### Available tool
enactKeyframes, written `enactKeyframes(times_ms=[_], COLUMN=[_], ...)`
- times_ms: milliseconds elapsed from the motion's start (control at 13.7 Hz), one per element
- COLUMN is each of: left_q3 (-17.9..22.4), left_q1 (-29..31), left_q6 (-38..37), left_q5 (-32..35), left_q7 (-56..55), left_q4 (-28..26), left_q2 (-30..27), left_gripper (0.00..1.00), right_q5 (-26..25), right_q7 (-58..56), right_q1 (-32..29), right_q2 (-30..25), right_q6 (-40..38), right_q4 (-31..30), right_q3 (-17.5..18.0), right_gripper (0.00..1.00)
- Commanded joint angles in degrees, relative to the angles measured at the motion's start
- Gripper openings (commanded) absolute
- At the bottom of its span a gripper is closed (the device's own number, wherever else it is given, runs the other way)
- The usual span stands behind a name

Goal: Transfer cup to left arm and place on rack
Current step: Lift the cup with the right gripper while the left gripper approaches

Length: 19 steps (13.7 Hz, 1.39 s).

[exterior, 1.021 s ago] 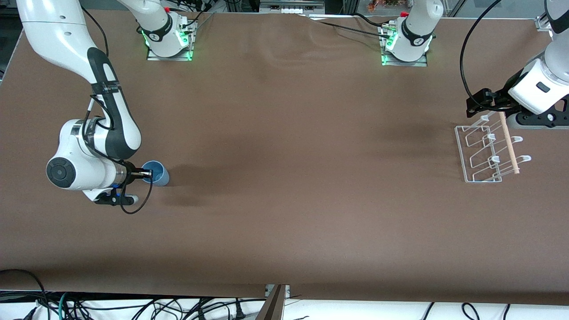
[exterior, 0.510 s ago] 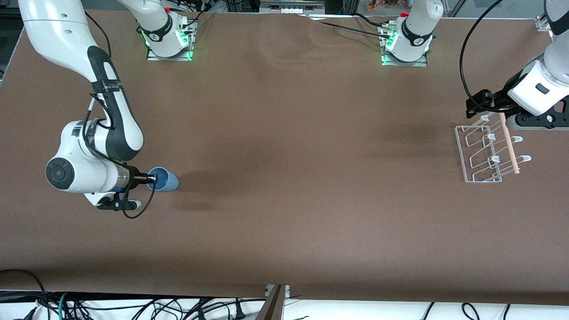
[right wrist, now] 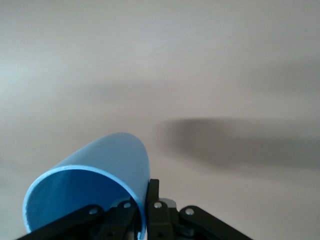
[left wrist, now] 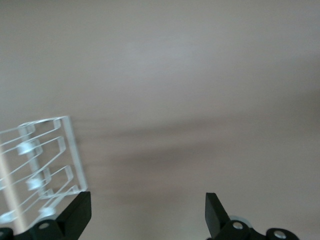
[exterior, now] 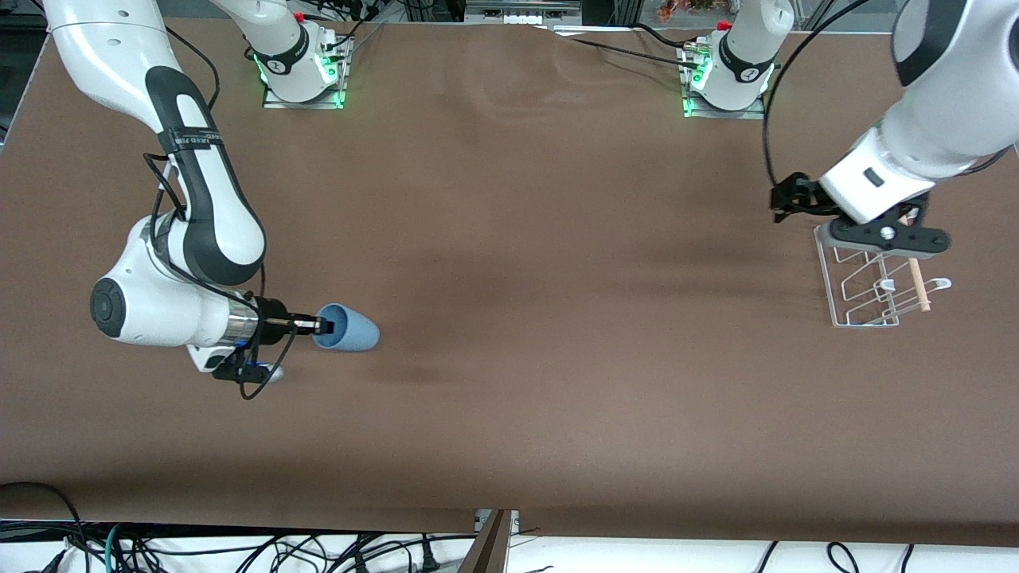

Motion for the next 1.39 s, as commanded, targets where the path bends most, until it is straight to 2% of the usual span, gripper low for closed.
enactKeyframes(times_ms=[0, 219, 438, 656, 1021, 1312], left_q3=[0.4, 0.4, 0.4, 0.3, 0.3, 0.3], left_q1=[-0.1, 0.0, -0.6, -3.8, -9.9, -12.0], left_q6=[-0.8, 5.7, 10.2, 14.0, 19.1, 21.8], left_q5=[-8.8, -17.9, -27.7, -33.0, -34.1, -35.7], left_q7=[5.6, 17.2, 28.8, 37.1, 50.1, 63.7], left_q4=[6.5, 7.3, 7.3, 7.2, 7.3, 6.1], left_q2=[6.3, 9.4, 12.8, 13.8, 14.0, 14.4], left_gripper=[1.0, 1.0, 1.0, 1.0, 1.0, 1.0], right_q5=[5.8, 7.3, 17.5, 23.4, 30.4, 33.8], right_q7=[3.9, 8.0, 8.9, 9.1, 9.0, 9.1], right_q1=[-0.3, 1.0, 3.0, 6.5, 11.1, 13.4], right_q2=[0.6, 1.0, 1.9, 2.3, 2.4, 2.3], right_q6=[-0.8, -0.1, 0.2, 0.6, 2.9, 2.9], right_q4=[3.6, 5.6, 6.4, 8.2, 8.9, 10.5], right_q3=[3.5, 7.1, 8.9, 8.9, 9.0, 9.2], right_gripper=[0.0, 0.0, 0.0, 0.0, 0.0, 0.0])
